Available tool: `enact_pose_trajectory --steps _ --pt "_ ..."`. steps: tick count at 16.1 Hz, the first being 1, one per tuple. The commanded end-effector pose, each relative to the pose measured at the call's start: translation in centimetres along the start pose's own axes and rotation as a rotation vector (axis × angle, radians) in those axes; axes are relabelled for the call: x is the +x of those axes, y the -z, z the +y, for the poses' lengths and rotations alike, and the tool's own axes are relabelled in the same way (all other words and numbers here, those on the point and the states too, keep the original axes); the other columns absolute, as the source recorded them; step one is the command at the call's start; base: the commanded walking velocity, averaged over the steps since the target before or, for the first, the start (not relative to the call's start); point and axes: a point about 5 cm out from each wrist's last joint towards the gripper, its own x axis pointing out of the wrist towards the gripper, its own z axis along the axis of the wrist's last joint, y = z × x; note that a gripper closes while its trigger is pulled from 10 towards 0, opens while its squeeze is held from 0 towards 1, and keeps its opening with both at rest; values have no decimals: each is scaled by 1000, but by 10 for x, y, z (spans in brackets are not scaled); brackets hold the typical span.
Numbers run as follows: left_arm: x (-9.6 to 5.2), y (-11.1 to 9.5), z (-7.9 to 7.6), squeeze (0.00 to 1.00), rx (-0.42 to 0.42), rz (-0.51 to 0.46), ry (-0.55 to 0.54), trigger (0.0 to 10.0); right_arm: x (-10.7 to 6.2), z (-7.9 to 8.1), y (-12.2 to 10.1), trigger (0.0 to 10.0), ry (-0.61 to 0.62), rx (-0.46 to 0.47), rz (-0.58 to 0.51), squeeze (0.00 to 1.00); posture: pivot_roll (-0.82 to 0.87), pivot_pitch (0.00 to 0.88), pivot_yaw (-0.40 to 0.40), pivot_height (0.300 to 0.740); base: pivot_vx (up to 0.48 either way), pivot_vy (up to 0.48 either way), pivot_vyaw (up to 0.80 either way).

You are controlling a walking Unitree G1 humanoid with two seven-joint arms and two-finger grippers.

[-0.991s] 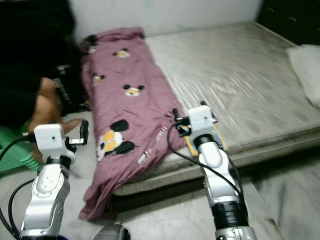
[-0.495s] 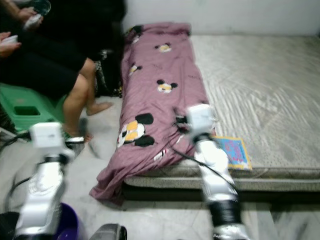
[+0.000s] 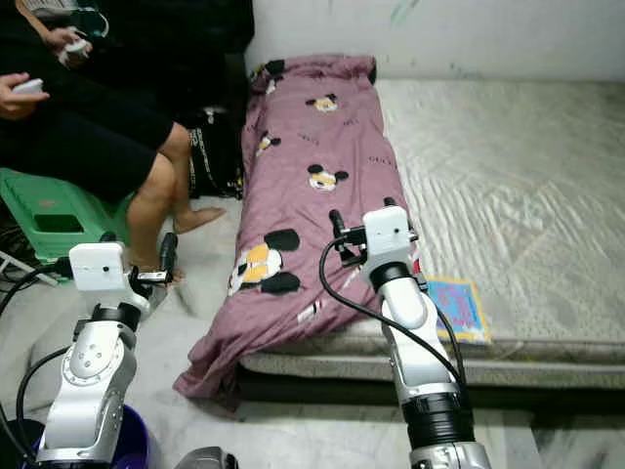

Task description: Clean up the room

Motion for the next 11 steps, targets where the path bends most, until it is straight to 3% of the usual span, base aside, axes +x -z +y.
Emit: enact_pose_trajectory --steps 1,6,11 --pt "2 -5 2 0 8 -22 8 10000 4 0 -4 10000 -3 1 -15 0 -16 0 -2 740 311 0 0" --pt "3 -5 1 0 5 -24 14 10000 5 0 -4 10000 -5 2 -17 0 -14 0 -4 740 313 0 0" --pt "3 -1 2 0 4 -5 -24 10000 5 1 -3 10000 -2 4 -16 0 -12 0 2 740 0 0 0"
